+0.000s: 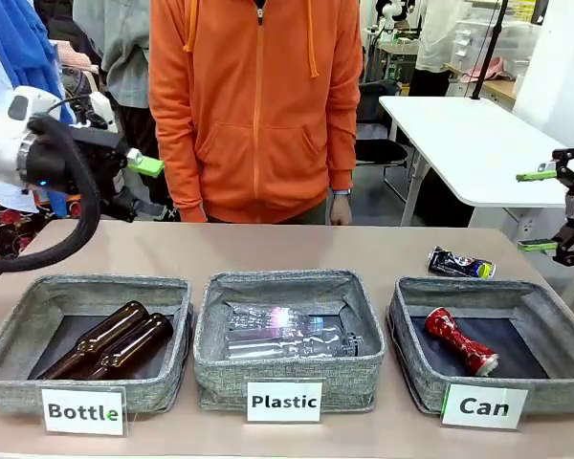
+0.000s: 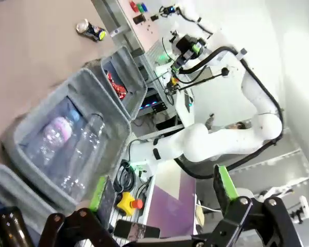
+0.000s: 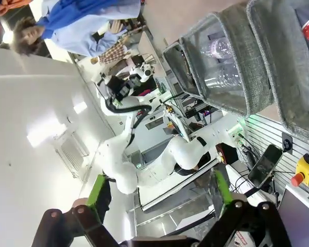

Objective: Sort the can waste into the basket.
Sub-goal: Pick up the can waste from the table and place it in the right Fabric basket.

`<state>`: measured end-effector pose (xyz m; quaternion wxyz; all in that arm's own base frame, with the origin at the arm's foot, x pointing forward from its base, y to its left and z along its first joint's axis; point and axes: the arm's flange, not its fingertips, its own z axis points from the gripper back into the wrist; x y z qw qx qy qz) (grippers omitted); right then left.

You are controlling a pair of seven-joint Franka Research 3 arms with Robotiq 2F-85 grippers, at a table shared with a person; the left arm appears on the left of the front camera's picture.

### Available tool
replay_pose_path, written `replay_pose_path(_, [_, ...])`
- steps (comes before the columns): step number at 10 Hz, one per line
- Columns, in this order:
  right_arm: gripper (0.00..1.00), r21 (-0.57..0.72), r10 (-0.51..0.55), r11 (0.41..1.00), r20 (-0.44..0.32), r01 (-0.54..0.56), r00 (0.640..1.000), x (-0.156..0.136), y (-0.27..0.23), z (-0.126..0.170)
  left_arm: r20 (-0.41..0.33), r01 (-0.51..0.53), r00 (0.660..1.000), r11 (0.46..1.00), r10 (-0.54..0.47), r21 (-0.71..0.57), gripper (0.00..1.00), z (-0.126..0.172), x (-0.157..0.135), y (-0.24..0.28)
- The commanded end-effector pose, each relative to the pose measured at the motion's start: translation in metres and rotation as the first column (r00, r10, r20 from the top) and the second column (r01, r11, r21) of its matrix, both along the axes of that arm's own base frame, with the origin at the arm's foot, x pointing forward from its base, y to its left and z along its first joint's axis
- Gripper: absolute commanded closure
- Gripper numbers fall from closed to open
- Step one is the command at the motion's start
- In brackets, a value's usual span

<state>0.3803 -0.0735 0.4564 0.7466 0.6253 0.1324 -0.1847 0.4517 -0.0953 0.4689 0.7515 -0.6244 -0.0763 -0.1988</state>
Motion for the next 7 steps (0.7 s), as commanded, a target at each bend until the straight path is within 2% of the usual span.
replay_pose_path(1, [0.00, -0.013, -0.004, 1.000, 0.008, 0.004, 1.000, -0.003, 0.000, -0.001, -0.029, -0.004, 1.000, 0.999, 0.003, -0.034, 0.00, -0.002, 0.003, 0.012])
replay_pose_path(2, [0.00, -0.013, -0.004, 1.000, 0.008, 0.004, 1.000, -0.003, 0.000, -0.001, -0.023, -0.036, 0.999, 0.999, 0.036, -0.015, 0.00, -0.006, -0.013, 0.025])
replay_pose_path(3, [0.00, -0.013, -0.004, 1.000, 0.008, 0.004, 1.000, -0.003, 0.000, -0.001, -0.022, 0.025, 0.999, 0.999, -0.024, 0.033, 0.00, -0.009, -0.014, 0.043])
replay_pose_path(4, [0.00, -0.013, -0.004, 1.000, 0.008, 0.004, 1.000, -0.003, 0.000, -0.001, -0.006, 0.130, 0.991, 0.991, -0.130, 0.031, 0.00, -0.016, -0.013, 0.071])
replay_pose_path(6, [0.00, -0.013, -0.004, 1.000, 0.008, 0.004, 1.000, -0.003, 0.000, -0.001, -0.001, 0.098, 0.995, 0.995, -0.098, -0.022, 0.00, -0.043, -0.043, 0.135])
replay_pose_path(7, [0.00, -0.013, -0.004, 1.000, 0.008, 0.004, 1.000, -0.003, 0.000, -0.001, -0.008, 0.081, 0.997, 0.996, -0.082, -0.047, 0.00, -0.049, -0.045, 0.150])
